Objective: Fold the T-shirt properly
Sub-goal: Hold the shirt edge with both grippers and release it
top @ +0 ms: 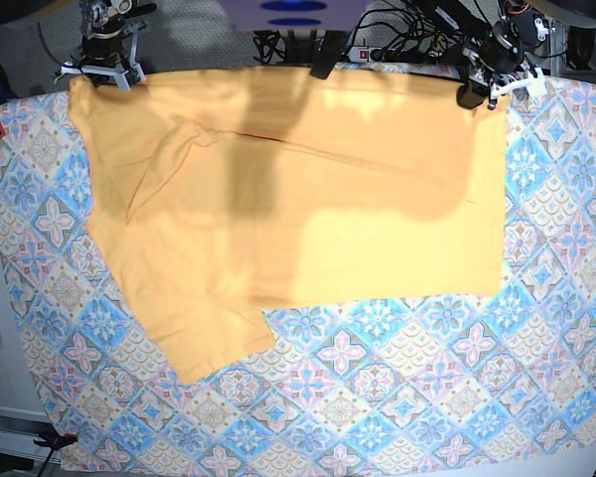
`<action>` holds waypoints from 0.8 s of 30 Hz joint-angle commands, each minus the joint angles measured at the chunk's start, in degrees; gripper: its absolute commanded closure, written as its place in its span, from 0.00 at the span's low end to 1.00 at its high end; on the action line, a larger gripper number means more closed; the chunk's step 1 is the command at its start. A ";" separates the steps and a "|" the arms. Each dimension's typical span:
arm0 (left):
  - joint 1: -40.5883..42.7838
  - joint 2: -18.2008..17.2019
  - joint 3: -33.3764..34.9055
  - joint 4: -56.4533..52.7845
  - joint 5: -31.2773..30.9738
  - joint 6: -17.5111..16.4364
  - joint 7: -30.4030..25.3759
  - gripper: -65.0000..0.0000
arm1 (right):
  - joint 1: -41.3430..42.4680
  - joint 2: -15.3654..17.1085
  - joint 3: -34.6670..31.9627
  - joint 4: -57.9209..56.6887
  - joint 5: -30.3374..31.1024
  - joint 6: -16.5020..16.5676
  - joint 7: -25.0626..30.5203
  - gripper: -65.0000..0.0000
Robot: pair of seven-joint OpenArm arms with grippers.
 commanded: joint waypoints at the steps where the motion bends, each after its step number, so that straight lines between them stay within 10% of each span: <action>1: 0.89 -0.50 -0.39 0.16 1.73 1.63 -0.70 1.00 | -0.29 0.80 0.61 0.54 -0.69 -1.20 -0.52 1.00; 24: 1.95 -0.50 -0.48 0.16 1.64 1.63 3.43 0.96 | -0.20 0.80 1.40 0.63 -0.78 -7.97 -0.17 0.94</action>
